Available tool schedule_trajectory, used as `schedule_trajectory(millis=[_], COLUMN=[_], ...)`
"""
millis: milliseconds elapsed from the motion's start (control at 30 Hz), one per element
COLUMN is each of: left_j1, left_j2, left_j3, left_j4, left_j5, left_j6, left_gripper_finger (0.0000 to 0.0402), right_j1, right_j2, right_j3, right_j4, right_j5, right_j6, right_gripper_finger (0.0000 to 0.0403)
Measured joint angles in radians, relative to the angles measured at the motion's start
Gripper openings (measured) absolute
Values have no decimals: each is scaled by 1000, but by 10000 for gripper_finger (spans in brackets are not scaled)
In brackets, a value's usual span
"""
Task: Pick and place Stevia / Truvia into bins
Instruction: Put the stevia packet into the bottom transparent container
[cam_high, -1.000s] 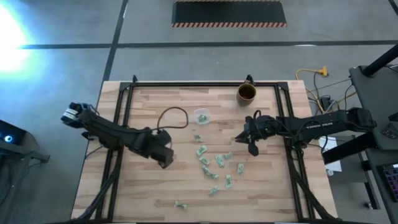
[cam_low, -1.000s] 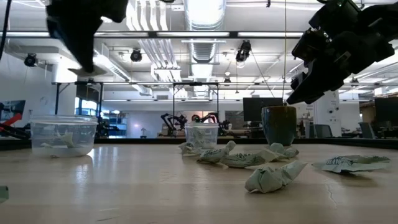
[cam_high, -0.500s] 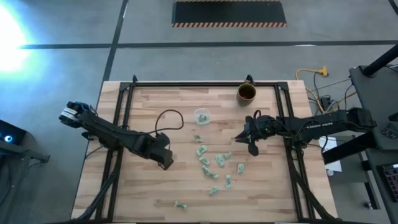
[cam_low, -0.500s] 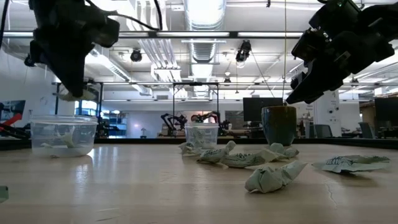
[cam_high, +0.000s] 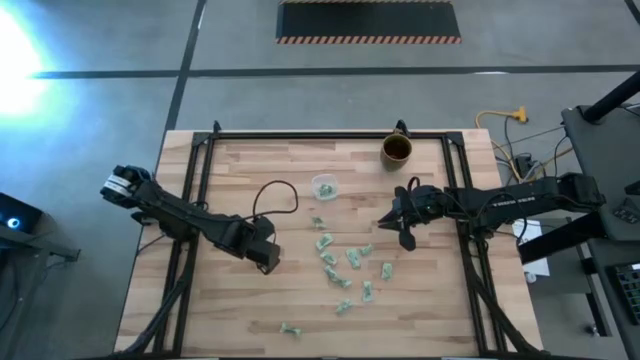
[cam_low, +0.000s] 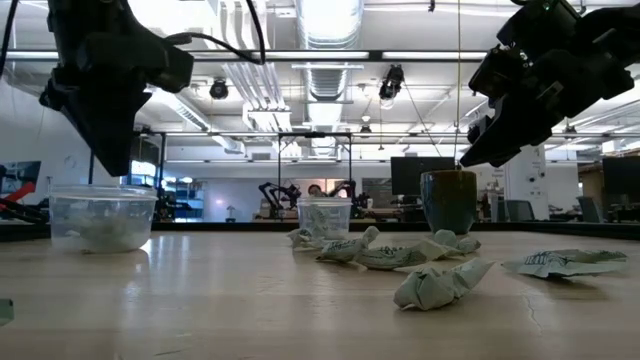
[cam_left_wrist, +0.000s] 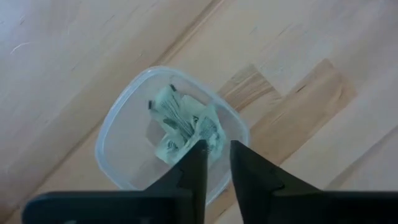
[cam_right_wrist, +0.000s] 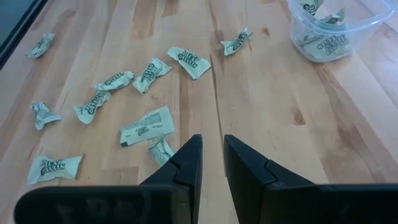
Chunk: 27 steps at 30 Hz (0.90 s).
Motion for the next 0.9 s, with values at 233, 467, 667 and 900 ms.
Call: schedule_trajectory(millis=[233,467,667,900], left_j1=[-1,-5,-5,-5], left_j2=[-13,-29,-29,-29], left_j3=[39,130,174,182], left_j4=[0,22,25,27], left_j5=[50,12,-104,-121], left_j6=[2,102,158,181], left_gripper_finger=[94,86,79,79], right_j1=[0,10,56,61], right_j2=[0,21,107,236], right_j3=[0,0,39,100], right_j4=[11,8,19,20], right_j5=[-60,-235,-236,-235], right_j6=[-14,-127,-192,-246], right_gripper_finger=[59,59,59,59])
